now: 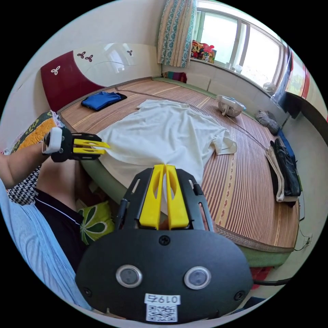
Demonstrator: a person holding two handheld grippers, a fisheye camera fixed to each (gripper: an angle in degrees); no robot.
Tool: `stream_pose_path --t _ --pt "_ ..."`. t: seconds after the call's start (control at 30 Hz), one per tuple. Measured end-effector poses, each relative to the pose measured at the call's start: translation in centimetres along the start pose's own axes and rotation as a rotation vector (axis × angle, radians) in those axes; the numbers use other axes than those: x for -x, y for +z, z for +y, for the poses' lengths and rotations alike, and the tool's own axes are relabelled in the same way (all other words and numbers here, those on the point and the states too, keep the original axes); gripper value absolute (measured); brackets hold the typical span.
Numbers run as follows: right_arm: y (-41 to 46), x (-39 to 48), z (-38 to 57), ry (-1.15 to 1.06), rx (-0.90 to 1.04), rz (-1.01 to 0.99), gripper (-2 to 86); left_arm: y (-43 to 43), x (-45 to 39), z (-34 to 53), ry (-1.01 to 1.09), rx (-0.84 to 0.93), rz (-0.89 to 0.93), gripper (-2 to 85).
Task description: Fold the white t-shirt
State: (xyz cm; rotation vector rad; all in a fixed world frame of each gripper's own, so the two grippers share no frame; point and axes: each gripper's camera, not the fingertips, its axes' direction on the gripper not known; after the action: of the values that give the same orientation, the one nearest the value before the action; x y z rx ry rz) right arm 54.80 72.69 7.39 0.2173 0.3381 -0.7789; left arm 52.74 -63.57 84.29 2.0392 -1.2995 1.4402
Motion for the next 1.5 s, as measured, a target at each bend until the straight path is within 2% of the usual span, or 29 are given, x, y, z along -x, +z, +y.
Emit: stream_pose_path --t 0.2,0.5,0.77,0.93,1.1,1.2,1.23,1.4,1.5 --pt "0.5 0.0 0.9 -0.052 0.052 0.059 -0.8 0.1 2.5 2.0 -0.107 0.07 -0.016 1.1" --pt "2.0 0.5 1.2 -0.114 0.123 0.1 -0.8 -2.1 2.4 1.9 -0.105 0.042 0.113 0.7" --pt "3.2 0.1 1.1 -0.104 0.155 0.107 -0.9 -0.4 3.1 1.5 -0.13 0.118 0.099 0.6" --pt "3.9 -0.2 0.8 -0.111 0.155 0.106 -0.9 0.0 5.3 1.9 -0.223 0.106 0.149 0.6" --pt "1.2 -0.9 -1.4 -0.088 0.029 0.14 -0.9 -1.9 10.6 2.4 -0.416 0.017 0.156 0.7" --pt "-3.1 -0.3 -1.2 -0.127 -0.129 0.103 -0.9 -5.5 11.8 3.7 -0.45 -0.123 0.148 0.7" --pt "-3.5 -0.1 -1.0 -0.143 -0.142 0.093 -0.9 -5.6 11.7 3.9 -0.441 -0.12 0.159 0.7" --pt "2.7 0.5 0.9 -0.159 0.126 0.046 -0.9 -2.2 9.4 4.2 -0.361 0.026 0.251 0.6" --pt "4.5 0.6 0.4 -0.142 0.174 0.024 -0.9 -1.4 9.4 3.2 -0.329 0.066 0.241 0.6"
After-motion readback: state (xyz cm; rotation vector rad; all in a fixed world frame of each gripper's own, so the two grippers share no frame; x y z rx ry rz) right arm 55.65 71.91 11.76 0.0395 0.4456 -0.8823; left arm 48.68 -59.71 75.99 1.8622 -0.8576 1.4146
